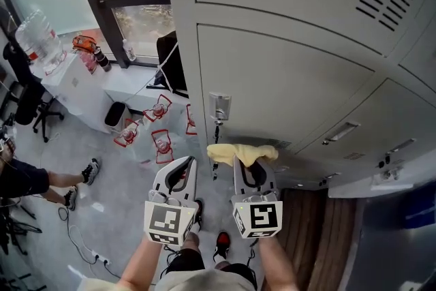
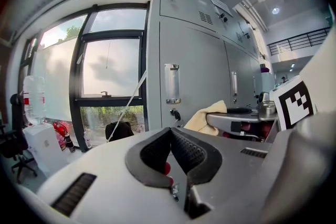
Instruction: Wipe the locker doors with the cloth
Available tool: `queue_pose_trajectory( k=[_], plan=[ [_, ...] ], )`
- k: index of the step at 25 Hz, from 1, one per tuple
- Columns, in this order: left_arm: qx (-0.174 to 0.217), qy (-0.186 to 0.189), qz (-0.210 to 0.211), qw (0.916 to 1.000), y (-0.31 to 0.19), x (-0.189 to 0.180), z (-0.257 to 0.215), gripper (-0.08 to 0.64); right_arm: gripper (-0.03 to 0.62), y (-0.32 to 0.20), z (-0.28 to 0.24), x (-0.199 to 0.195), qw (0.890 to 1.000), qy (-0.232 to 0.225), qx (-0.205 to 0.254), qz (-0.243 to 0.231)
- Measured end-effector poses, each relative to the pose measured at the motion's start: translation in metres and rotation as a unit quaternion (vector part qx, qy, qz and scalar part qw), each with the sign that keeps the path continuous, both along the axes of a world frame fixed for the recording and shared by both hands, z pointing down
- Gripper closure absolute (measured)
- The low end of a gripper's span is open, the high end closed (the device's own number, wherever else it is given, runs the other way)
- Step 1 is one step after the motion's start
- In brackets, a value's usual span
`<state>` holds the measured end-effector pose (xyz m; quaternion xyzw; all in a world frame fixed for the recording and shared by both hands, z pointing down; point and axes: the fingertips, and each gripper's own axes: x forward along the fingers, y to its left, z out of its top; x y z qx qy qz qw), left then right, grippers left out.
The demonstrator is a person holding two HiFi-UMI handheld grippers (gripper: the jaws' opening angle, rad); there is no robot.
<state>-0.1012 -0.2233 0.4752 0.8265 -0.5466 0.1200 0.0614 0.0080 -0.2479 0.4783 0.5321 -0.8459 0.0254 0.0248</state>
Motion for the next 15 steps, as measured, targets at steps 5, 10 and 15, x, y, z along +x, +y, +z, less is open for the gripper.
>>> queue_pose_trajectory(
  k=[5, 10, 15],
  plan=[
    [-0.014, -0.001, -0.007, 0.9999, -0.01, -0.012, 0.015, 0.538, 0.522, -0.021, 0.009, -0.007, 1.0, -0.006, -0.006, 0.002],
    [-0.017, -0.001, -0.012, 0.9998, -0.017, -0.021, 0.018, 0.538, 0.522, -0.035, 0.009, -0.015, 1.0, -0.01, -0.003, -0.002],
    [-0.016, 0.001, -0.011, 0.9998, -0.023, -0.021, 0.016, 0.538, 0.522, -0.043, 0.008, -0.019, 1.0, -0.014, -0.003, -0.004]
  ],
)
